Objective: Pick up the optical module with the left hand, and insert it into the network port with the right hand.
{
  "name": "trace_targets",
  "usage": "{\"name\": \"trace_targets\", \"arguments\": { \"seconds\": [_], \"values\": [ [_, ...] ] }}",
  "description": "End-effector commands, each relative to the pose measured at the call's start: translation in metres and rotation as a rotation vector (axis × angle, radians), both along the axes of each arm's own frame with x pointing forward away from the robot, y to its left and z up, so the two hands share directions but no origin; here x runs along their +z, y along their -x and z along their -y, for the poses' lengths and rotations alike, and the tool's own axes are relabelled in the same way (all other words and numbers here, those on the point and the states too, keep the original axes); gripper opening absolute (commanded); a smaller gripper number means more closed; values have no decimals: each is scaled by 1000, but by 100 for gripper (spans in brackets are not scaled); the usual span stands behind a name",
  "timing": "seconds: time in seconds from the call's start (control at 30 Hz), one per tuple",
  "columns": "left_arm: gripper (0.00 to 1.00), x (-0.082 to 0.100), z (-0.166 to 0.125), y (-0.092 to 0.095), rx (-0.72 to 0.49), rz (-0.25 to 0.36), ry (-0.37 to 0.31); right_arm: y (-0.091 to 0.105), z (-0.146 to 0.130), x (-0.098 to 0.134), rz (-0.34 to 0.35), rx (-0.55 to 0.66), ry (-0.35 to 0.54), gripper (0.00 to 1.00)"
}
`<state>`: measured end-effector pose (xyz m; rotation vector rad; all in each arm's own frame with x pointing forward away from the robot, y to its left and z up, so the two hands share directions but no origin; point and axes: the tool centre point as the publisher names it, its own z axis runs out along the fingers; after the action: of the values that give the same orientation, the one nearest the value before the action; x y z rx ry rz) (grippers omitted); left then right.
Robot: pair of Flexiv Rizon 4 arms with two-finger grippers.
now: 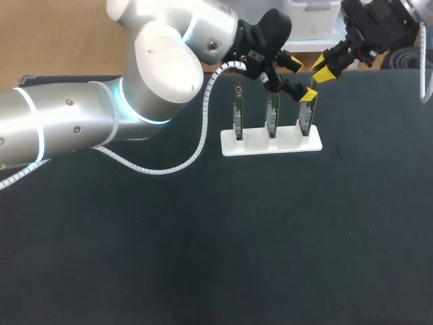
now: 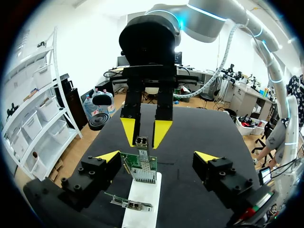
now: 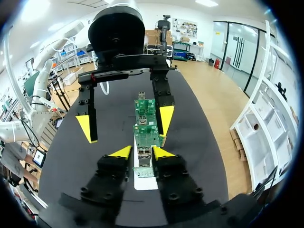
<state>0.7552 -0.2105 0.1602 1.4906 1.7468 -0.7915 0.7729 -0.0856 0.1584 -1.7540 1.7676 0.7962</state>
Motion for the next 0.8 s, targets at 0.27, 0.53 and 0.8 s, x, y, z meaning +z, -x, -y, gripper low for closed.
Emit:
{"name": "trace_targets", "arguments": {
  "seconds": [0.27, 0.53, 0.8],
  "values": [
    [100, 0, 0, -1, -2, 0, -1, 1, 3, 4, 4, -12, -2, 100],
    [100, 0, 0, -1, -2, 0, -1, 8, 12, 10, 18, -31, -18, 100],
    [100, 0, 0, -1, -2, 0, -1, 17, 23, 16, 47, 9, -85, 100]
  ]
}}
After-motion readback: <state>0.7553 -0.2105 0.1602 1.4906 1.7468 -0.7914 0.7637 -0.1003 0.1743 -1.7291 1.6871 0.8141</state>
